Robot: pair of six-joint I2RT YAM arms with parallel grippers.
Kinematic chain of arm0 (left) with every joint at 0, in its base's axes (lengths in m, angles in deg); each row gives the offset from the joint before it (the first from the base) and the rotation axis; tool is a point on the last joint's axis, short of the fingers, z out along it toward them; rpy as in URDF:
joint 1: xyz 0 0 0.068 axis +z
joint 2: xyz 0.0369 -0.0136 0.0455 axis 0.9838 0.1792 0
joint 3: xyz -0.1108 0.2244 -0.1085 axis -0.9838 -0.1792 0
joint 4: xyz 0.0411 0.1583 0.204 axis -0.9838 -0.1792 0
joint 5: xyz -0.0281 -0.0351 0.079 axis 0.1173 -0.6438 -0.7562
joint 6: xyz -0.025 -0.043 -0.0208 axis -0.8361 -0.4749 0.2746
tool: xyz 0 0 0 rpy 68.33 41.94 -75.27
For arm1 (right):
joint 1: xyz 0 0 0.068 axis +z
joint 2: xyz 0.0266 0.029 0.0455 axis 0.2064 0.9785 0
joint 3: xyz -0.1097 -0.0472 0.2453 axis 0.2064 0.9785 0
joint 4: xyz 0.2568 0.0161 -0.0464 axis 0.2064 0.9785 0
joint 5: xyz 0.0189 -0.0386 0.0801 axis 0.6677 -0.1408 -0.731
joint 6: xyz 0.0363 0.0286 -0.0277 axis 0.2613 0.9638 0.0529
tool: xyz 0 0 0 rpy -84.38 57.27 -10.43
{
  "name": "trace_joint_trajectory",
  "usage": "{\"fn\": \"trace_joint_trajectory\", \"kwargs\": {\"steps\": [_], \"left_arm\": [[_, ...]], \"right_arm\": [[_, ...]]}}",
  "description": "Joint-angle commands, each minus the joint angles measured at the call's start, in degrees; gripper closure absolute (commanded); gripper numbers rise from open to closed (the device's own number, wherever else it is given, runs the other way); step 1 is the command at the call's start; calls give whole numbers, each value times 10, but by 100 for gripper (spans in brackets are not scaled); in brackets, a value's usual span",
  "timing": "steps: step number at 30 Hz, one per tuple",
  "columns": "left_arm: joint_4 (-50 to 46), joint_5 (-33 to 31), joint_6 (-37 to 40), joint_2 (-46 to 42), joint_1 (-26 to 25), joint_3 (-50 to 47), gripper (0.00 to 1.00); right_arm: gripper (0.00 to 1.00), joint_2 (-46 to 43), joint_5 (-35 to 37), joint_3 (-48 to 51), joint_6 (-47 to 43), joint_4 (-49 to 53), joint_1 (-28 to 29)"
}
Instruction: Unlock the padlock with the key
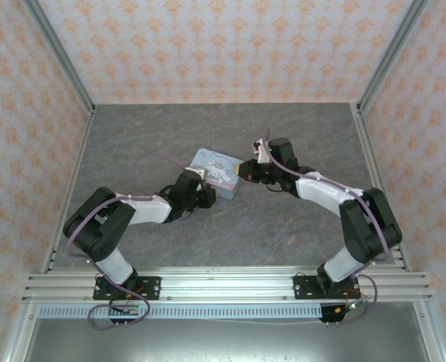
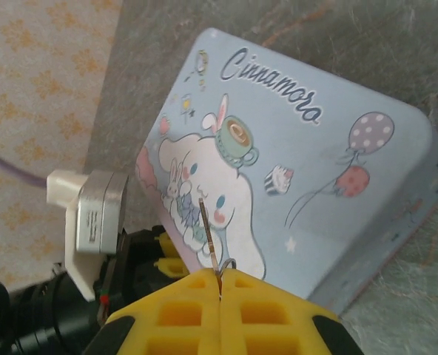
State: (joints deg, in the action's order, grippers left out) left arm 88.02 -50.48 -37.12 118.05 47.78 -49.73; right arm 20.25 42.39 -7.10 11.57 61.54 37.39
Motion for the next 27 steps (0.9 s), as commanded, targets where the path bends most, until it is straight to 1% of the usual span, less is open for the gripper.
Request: {"fn": "trace_joint_trajectory", "kwargs": {"steps": [1, 6, 10, 15, 18, 22, 27], "left_arm": [[-66, 14, -57, -35, -6, 44, 79], [-89, 68, -100, -53, -6, 68, 79], [-126, 93, -120, -58, -6, 94, 79], [-159, 120, -145, -63, -7, 117, 79], [-190, 123, -155, -72, -6, 130, 79], [-208, 125, -173, -80, -6, 133, 79], [-188, 143, -210, -83, -6, 125, 80]], "right_arm": [[100, -62, 34, 46, -72, 30, 4], [100, -139, 56, 119, -120, 43, 30], [100, -160, 76, 152, -142, 43, 63], [100, -127, 115, 151, -168, 44, 110], [100, -103, 128, 142, -180, 37, 128], [100, -82, 131, 134, -180, 8, 136], [100, -60, 122, 129, -172, -34, 138]]}}
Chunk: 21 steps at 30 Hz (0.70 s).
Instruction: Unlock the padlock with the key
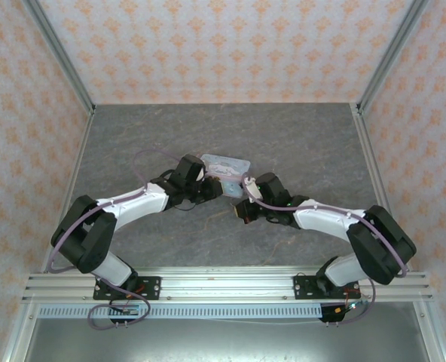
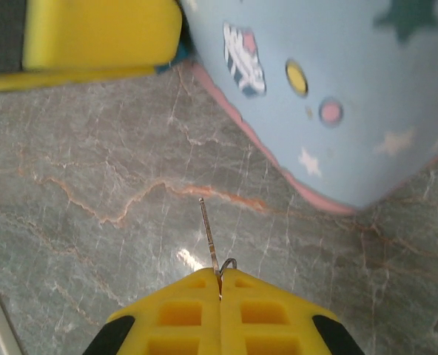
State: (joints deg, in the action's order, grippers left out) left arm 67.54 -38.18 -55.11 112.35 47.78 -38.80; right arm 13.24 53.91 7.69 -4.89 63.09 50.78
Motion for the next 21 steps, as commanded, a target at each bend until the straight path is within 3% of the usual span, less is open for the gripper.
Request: {"fn": "trace_joint_trajectory", "kwargs": {"steps": [1, 21], "left_arm": [[18, 22, -35, -26, -6, 15, 80], [-7, 13, -38, -37, -8, 23, 81]], "right_arm": [[100, 13, 4, -21, -7, -53, 6], [100, 47, -11, -56, -4, -88, 10]]}}
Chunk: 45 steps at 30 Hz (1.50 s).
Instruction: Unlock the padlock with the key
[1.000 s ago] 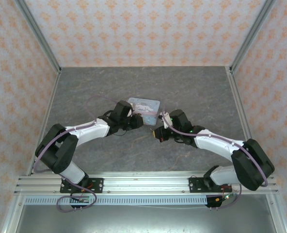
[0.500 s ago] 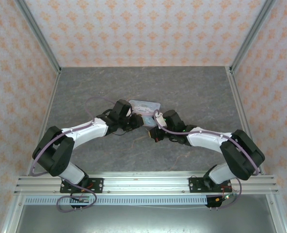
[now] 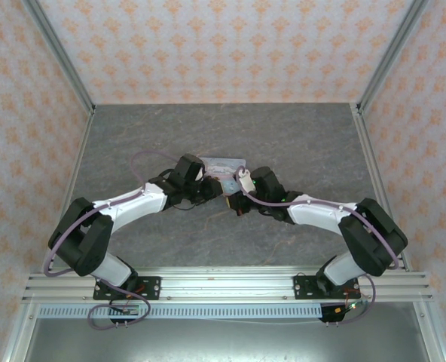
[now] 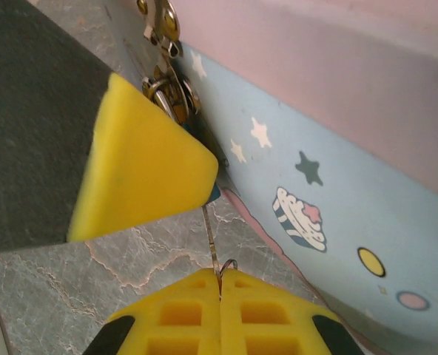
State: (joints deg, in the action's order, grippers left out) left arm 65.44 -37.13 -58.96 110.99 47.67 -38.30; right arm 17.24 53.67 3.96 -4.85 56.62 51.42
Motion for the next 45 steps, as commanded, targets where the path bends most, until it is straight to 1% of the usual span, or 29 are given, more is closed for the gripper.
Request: {"fn": "trace_joint_trajectory", "kwargs": {"steps": [1, 13, 22, 29, 33, 38, 45], "left_arm": [[15, 2, 1, -23, -6, 18, 82], [14, 1, -9, -22, -6, 21, 82], [24, 24, -28, -19, -6, 22, 83], [4, 39, -25, -23, -7, 33, 83], [-10, 45, -23, -22, -7, 39, 82], [-24, 42, -10, -23, -7, 42, 82], [-19, 50, -1, -16, -7, 41, 83]], "right_arm": [[100, 9, -10, -20, -4, -23, 3], [100, 6, -10, -8, -3, -32, 3], [100, 3, -5, 7, 18, -89, 3], [100, -5, 7, 16, 10, -120, 3], [100, -3, -9, 5, -2, -116, -3], [100, -5, -56, 2, 9, -130, -30], [100, -5, -89, -2, 1, -113, -52]]}}
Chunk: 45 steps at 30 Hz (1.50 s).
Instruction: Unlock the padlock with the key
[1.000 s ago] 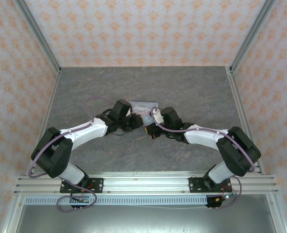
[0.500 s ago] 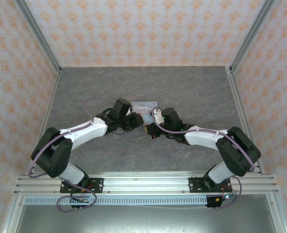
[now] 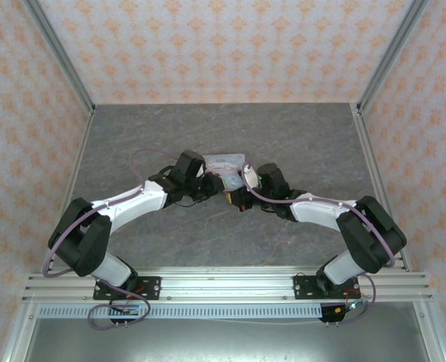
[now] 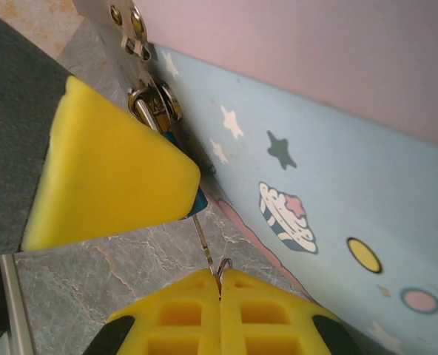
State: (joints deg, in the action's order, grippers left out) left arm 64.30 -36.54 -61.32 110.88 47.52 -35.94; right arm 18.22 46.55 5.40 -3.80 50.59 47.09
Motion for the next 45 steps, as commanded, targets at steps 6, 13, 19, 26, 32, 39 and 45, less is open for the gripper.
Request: {"fn": "trace_joint_trajectory", "kwargs": {"steps": [6, 13, 19, 26, 32, 39, 45], "left_arm": [[-6, 59, 28, -10, -5, 25, 83], [-19, 72, 46, -7, -5, 33, 83], [-27, 72, 56, -1, -5, 35, 84], [-14, 75, 53, 5, -5, 31, 85], [6, 87, 44, 6, -5, 27, 85], [26, 99, 28, 8, -6, 22, 85], [33, 97, 24, 21, -10, 21, 86]], "right_arm": [[100, -4, -47, -22, -11, -52, -15], [100, 13, -84, -43, -15, -37, -29], [100, 11, -85, -54, -17, -38, -36], [100, 18, -107, -64, -17, -29, -46], [100, 30, -102, -71, -14, -34, -46], [100, 49, -99, -83, -5, -51, -46], [100, 50, -101, -95, 19, -82, -41]]}}
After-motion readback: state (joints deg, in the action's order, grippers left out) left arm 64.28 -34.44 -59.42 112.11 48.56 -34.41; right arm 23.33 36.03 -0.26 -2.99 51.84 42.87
